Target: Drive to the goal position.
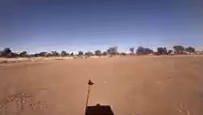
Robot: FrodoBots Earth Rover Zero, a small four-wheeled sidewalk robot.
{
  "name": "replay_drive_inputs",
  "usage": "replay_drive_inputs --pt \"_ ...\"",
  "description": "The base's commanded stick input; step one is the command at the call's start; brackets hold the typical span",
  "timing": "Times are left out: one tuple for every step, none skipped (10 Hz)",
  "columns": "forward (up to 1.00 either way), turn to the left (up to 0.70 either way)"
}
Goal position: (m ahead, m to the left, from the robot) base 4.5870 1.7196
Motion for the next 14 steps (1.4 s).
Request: replay_drive_inputs --pt "0.50 0.00" --pt "0.50 0.00" --pt "0.50 0.00" --pt "0.50 0.00" --pt "0.50 0.00" --pt "0.50 0.00" --pt "0.50 0.00" --pt "0.50 0.00" --pt "0.50 0.00" --pt "0.50 0.00" --pt "0.50 0.00" --pt "0.50 0.00" --pt "0.50 0.00" --pt "0.50 0.00"
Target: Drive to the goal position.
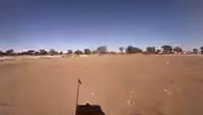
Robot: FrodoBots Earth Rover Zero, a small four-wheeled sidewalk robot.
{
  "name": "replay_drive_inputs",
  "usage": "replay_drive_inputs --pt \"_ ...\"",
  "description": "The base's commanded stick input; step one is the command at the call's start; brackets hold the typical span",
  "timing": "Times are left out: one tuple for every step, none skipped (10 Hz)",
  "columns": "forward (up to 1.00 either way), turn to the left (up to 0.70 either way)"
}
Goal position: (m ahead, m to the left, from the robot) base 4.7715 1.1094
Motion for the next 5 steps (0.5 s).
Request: replay_drive_inputs --pt "0.50 0.00" --pt "0.50 0.00" --pt "0.50 0.00" --pt "0.50 0.00" --pt "0.50 0.00"
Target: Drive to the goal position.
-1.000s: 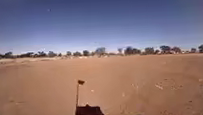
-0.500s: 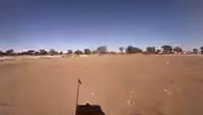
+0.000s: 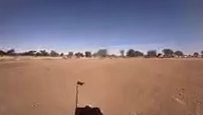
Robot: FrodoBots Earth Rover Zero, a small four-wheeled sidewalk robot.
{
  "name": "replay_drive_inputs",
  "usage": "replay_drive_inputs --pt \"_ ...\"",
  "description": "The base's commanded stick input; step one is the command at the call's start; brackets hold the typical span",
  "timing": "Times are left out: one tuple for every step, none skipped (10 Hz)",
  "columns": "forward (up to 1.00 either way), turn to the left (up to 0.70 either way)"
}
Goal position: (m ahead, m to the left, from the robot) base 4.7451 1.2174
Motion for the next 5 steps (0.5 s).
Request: replay_drive_inputs --pt "0.50 0.00" --pt "0.50 0.00" --pt "0.50 0.00" --pt "0.50 0.00" --pt "0.50 0.00"
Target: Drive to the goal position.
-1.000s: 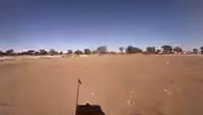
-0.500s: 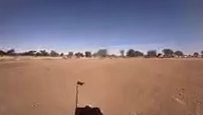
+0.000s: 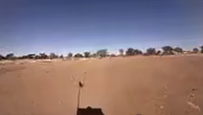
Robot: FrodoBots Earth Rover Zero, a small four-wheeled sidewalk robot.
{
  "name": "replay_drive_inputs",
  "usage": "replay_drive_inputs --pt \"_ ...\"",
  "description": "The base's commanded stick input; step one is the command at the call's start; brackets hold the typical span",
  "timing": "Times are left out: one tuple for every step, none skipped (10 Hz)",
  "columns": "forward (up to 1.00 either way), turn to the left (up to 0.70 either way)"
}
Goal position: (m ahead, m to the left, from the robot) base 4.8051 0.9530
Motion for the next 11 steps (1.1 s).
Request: replay_drive_inputs --pt "0.50 0.00" --pt "0.50 0.00" --pt "0.50 0.00" --pt "0.50 0.00" --pt "0.50 0.00" --pt "0.50 0.00" --pt "0.50 0.00" --pt "0.50 0.00" --pt "0.50 0.00" --pt "0.50 0.00" --pt "0.50 0.00"
